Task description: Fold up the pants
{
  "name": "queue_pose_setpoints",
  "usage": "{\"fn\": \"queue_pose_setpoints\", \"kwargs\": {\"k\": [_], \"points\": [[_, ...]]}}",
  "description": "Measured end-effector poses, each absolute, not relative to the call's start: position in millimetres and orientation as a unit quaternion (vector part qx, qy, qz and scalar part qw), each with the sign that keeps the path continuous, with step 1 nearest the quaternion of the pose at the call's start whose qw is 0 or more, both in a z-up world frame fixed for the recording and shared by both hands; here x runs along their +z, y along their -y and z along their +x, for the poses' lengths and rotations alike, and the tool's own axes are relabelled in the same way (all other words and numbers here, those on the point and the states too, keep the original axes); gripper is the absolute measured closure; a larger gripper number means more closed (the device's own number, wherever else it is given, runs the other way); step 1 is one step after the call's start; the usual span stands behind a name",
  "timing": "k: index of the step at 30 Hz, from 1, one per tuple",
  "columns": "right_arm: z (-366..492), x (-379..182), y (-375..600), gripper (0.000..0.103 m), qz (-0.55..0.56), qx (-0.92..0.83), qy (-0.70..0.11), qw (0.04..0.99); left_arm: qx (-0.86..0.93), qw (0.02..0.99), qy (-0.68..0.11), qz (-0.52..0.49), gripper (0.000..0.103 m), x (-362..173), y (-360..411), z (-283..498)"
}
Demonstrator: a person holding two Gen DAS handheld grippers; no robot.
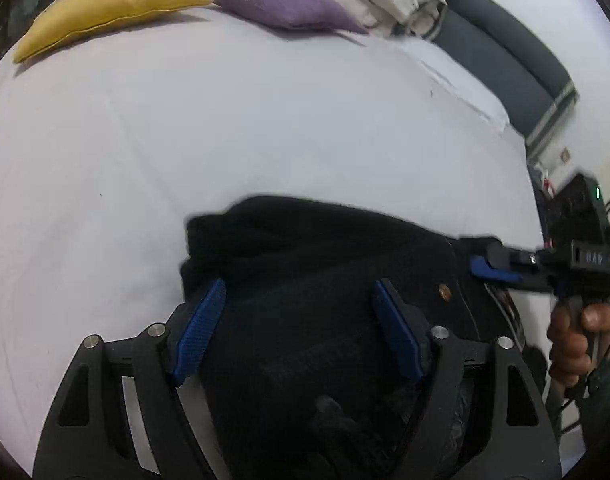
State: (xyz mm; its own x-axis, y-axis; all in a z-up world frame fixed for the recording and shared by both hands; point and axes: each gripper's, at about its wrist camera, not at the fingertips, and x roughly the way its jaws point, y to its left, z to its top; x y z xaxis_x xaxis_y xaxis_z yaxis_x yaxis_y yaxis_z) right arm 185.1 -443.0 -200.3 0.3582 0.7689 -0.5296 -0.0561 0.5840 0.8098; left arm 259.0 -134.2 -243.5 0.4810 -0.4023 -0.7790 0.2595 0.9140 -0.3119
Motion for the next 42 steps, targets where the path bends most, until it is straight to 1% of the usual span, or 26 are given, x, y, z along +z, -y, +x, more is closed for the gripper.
{"fn": "queue_pose_setpoints", "kwargs": {"k": [1,2,3,4,5,6,10,12,13,16,17,20,23,25,26,27,28,30,31,33,34,36,40,42], "points": [[178.9,-195.6,449.3,0.07,0.353,0.274,-0.491,0.748,-0.192,0.856,-0.473,-0.082,0.027,-242.8,130.5,260.1],[175.7,-190.7,452.6,0.064,0.344,0.271,-0.49,0.754,-0.189,0.858,-0.469,-0.084,0.027,-240.1,127.5,258.1],[167.0,-183.8,458.2,0.051,0.337,0.267,-0.488,0.76,-0.183,0.862,-0.465,-0.085,0.027,-235.8,123.5,253.8],[157.3,-175.4,463.7,0.042,0.334,0.261,-0.485,0.765,-0.179,0.866,-0.457,-0.091,0.027,-228.9,115.3,246.3],[146.9,-168.8,467.5,0.023,0.327,0.253,-0.484,0.771,-0.18,0.869,-0.449,-0.103,0.027,-222.7,105.4,237.5],[135.3,-161.5,470.1,0.015,0.316,0.245,-0.482,0.779,-0.175,0.871,-0.445,-0.113,0.027,-218.0,96.0,228.9],[98.4,-159.9,476.0,0.014,0.302,0.247,-0.487,0.781,-0.154,0.862,-0.464,-0.134,0.027,-221.8,66.6,190.5],[91.4,-173.6,481.1,0.014,0.316,0.242,-0.499,0.77,-0.156,0.85,-0.481,-0.144,0.027,-225.7,57.5,179.3],[95.5,-180.7,468.0,0.014,0.319,0.236,-0.506,0.765,-0.162,0.841,-0.494,-0.151,0.027,-232.5,56.6,176.3],[100.0,-201.8,462.7,0.015,0.332,0.229,-0.526,0.749,-0.173,0.832,-0.507,-0.143,0.027,-239.2,68.6,171.7],[102.1,-203.3,461.6,0.015,0.334,0.229,-0.524,0.749,-0.181,0.828,-0.51,-0.143,0.027,-239.6,73.7,170.6],[110.7,-203.7,457.7,0.027,0.338,0.243,-0.529,0.739,-0.189,0.817,-0.527,-0.141,0.027,-248.2,85.9,179.4],[121.6,-207.4,444.5,0.029,0.328,0.244,-0.541,0.735,-0.186,0.81,-0.54,-0.13,0.027,-252.6,98.2,189.5],[127.6,-208.9,442.7,0.05,0.333,0.245,-0.54,0.733,-0.189,0.806,-0.546,-0.129,0.027,-255.1,102.4,192.4],[129.9,-211.3,442.0,0.063,0.329,0.237,-0.548,0.732,-0.188,0.805,-0.548,-0.128,0.031,-255.6,105.3,194.4],[130.0,-211.6,439.2,0.065,0.323,0.232,-0.551,0.733,-0.191,0.804,-0.549,-0.123,0.038,-255.5,109.3,194.7],[129.1,-208.6,433.7,0.067,0.307,0.23,-0.551,0.741,-0.197,0.801,-0.551,-0.124,0.056,-254.7,111.5,195.0],[125.6,-199.2,426.4,0.071,0.273,0.221,-0.548,0.759,-0.191,0.804,-0.55,-0.115,0.063,-248.3,111.1,187.7],[123.3,-193.7,423.9,0.072,0.26,0.216,-0.546,0.766,-0.193,0.806,-0.548,-0.109,0.07,-246.2,116.1,187.4],[118.1,-180.1,416.6,0.077,0.233,0.205,-0.537,0.784,-0.194,0.812,-0.541,-0.108,0.077,-241.9,117.6,186.1],[115.7,-174.4,413.3,0.078,0.222,0.204,-0.532,0.791,-0.197,0.813,-0.536,-0.111,0.083,-239.2,116.7,183.8],[111.3,-159.5,403.4,0.082,0.206,0.206,-0.52,0.803,-0.2,0.815,-0.531,-0.122,0.086,-233.6,112.0,180.8],[105.2,-126.5,381.8,0.083,0.179,0.22,-0.496,0.821,-0.205,0.821,-0.517,-0.131,0.088,-216.8,103.5,174.6],[104.5,-110.8,374.2,0.084,0.173,0.23,-0.483,0.827,-0.203,0.833,-0.499,-0.128,0.088,-197.6,97.7,170.6]]}}
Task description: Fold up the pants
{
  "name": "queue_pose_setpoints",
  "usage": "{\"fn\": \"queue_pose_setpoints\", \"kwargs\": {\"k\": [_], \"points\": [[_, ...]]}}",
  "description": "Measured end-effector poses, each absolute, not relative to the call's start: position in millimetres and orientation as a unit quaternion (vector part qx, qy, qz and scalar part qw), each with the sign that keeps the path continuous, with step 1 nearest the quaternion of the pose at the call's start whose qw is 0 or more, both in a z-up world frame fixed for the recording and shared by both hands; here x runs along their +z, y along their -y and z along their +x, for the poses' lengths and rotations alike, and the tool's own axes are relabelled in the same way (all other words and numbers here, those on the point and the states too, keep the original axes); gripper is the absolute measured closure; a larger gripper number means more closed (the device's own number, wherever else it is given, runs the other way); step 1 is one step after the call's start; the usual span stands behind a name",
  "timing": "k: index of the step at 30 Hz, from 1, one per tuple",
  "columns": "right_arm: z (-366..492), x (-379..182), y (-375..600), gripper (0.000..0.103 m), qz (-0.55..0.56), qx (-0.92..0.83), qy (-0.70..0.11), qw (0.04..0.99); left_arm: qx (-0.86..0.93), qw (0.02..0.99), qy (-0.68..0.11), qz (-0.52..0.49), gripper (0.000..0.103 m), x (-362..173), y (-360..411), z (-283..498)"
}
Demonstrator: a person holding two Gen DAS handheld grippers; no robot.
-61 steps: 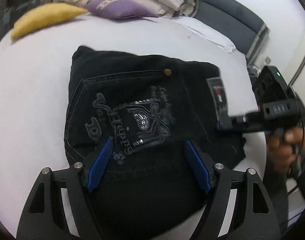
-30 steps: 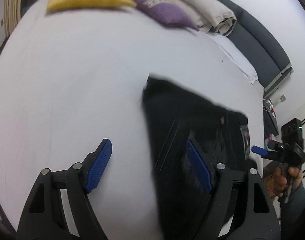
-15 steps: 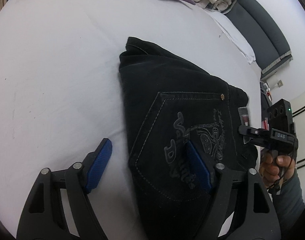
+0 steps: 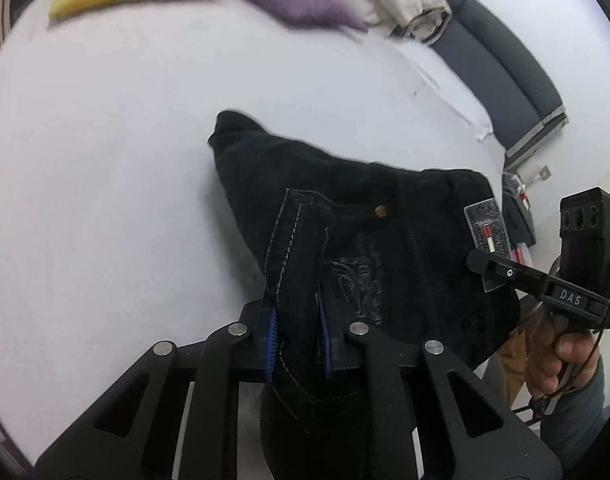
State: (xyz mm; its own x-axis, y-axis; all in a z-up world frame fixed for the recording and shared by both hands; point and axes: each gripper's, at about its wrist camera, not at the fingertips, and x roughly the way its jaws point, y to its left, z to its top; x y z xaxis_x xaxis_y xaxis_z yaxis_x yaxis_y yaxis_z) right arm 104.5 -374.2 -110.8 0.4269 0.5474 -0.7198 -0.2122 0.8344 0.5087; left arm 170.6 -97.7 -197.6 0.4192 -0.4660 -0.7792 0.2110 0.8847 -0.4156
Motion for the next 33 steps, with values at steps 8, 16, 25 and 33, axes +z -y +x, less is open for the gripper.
{"fn": "queue_pose_setpoints", "kwargs": {"k": [8,16,25,33], "points": [[132.7,-89.9,366.0,0.084,0.201,0.251,-0.461,0.827,-0.18,0.857,-0.471,-0.107,0.087,-154.3,46.2,179.3],[165.6,-187.5,384.9,0.05,0.239,0.17,-0.53,0.795,-0.127,0.852,-0.501,-0.084,0.042,-221.8,13.2,204.0],[105.0,-126.6,418.5,0.028,0.189,0.086,-0.434,0.877,-0.049,0.927,-0.368,-0.052,0.004,-137.1,-9.6,128.0],[6.2,20.4,380.8,0.0,0.026,0.032,-0.124,0.991,0.105,0.985,-0.125,0.065,0.0,10.9,28.9,22.6]]}}
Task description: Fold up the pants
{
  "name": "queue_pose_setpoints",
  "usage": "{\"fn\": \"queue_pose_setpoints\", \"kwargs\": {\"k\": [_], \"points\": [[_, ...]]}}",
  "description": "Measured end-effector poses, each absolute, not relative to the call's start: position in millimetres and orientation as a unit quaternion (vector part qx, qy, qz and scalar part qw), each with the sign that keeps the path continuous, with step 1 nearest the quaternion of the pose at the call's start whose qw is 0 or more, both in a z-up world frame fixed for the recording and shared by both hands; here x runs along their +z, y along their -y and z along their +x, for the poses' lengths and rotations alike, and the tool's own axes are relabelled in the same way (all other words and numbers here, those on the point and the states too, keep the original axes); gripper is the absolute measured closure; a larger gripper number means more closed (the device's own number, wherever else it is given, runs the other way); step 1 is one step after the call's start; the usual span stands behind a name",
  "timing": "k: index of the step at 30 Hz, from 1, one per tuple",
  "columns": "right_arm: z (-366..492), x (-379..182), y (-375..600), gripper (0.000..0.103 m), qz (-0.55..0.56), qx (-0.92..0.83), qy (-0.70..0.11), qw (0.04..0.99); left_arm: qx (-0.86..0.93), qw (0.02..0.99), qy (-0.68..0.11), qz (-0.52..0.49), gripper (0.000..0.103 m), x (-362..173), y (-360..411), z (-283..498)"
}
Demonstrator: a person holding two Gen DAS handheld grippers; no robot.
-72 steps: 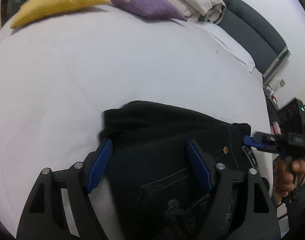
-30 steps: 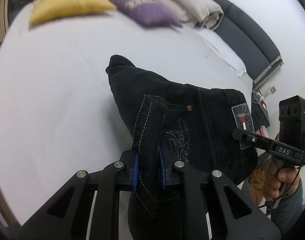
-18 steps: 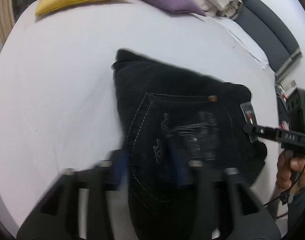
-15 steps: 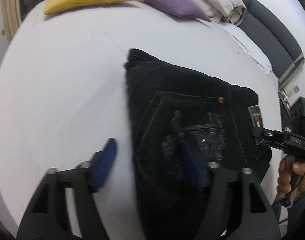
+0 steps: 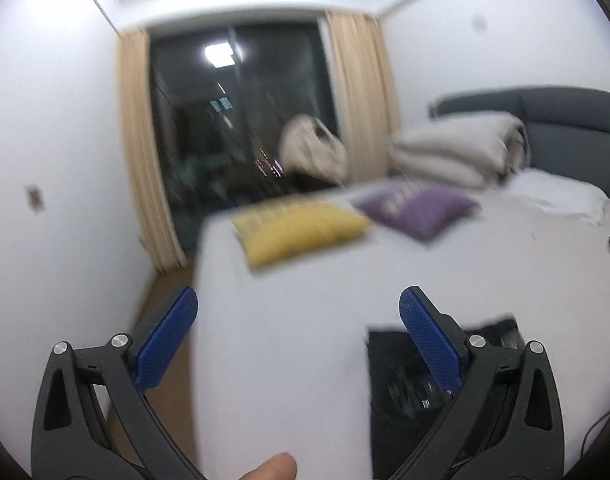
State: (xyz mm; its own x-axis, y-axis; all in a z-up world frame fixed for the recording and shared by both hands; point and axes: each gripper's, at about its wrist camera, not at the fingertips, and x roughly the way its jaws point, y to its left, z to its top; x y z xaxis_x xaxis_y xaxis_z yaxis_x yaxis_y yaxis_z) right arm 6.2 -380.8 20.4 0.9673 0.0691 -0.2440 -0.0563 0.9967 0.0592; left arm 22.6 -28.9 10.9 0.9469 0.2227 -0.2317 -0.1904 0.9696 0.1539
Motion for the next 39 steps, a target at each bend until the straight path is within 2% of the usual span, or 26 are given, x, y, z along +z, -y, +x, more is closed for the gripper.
{"fn": "queue_pose_setpoints", "kwargs": {"k": [4,8,12,19,22,29,39], "points": [[-27.4,67.5,362.3,0.0,-0.019,0.033,-0.057,0.998,0.053,0.996,-0.067,0.019,0.0,63.0,17.3,-29.9],[-49.2,101.6,355.7,0.0,-0.008,0.041,-0.019,0.999,0.037,0.995,-0.092,0.017,0.0,93.5,9.7,-51.3],[-62.2,115.7,351.3,0.0,-0.003,0.051,-0.038,0.998,0.047,0.989,-0.136,0.017,0.0,102.3,9.4,-53.2],[-47.9,99.3,342.5,0.0,0.026,0.049,-0.152,0.987,0.063,0.957,-0.282,-0.026,0.0,57.2,21.7,-28.2],[-44.3,81.4,339.9,0.0,0.031,0.041,-0.192,0.98,0.055,0.947,-0.315,-0.024,0.0,37.1,29.9,-19.3],[-39.0,41.9,329.7,0.0,0.051,0.029,-0.282,0.958,0.041,0.933,-0.356,-0.02,0.0,3.0,46.5,5.6],[-37.0,21.0,309.4,0.0,0.025,0.033,-0.313,0.949,0.04,0.923,-0.383,-0.017,0.0,-37.3,58.6,23.1]]}}
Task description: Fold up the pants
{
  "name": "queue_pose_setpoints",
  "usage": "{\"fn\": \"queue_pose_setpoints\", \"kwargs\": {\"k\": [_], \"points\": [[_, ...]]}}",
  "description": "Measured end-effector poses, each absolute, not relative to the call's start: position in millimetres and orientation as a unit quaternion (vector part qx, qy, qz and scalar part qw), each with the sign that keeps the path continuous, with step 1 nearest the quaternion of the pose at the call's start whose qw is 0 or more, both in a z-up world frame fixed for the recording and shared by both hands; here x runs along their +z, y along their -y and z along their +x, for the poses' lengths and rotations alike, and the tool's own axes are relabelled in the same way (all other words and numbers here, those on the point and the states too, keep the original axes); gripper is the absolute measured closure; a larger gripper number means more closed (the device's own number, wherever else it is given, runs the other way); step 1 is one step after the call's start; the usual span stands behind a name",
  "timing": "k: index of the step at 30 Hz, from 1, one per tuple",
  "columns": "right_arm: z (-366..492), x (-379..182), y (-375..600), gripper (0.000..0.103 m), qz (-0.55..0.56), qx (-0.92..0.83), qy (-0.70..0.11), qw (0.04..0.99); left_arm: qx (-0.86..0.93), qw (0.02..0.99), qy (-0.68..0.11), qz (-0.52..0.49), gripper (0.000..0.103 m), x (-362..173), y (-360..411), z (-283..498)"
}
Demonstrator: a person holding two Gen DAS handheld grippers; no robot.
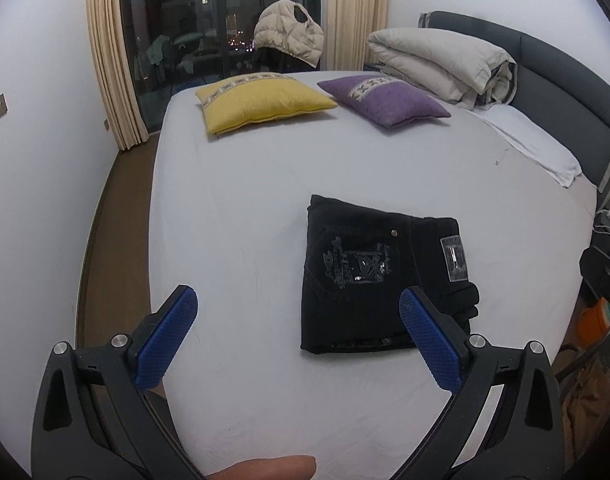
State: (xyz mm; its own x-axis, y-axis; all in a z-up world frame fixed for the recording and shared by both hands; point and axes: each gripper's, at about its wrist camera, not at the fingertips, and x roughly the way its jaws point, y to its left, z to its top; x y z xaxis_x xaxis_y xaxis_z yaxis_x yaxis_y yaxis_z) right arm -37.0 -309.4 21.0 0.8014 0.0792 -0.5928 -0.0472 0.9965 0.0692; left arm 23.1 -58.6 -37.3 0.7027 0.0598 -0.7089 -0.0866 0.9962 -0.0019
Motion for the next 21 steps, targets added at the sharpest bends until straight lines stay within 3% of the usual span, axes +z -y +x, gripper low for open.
{"fn": "queue_pose_setpoints", "kwargs": {"k": [21], "points": [[-25.6,5.4,299.3,0.0,0.016,0.041,-0.352,0.935,0.029,0.912,-0.408,-0.016,0.0,-61.8,66.7,38.9]]}}
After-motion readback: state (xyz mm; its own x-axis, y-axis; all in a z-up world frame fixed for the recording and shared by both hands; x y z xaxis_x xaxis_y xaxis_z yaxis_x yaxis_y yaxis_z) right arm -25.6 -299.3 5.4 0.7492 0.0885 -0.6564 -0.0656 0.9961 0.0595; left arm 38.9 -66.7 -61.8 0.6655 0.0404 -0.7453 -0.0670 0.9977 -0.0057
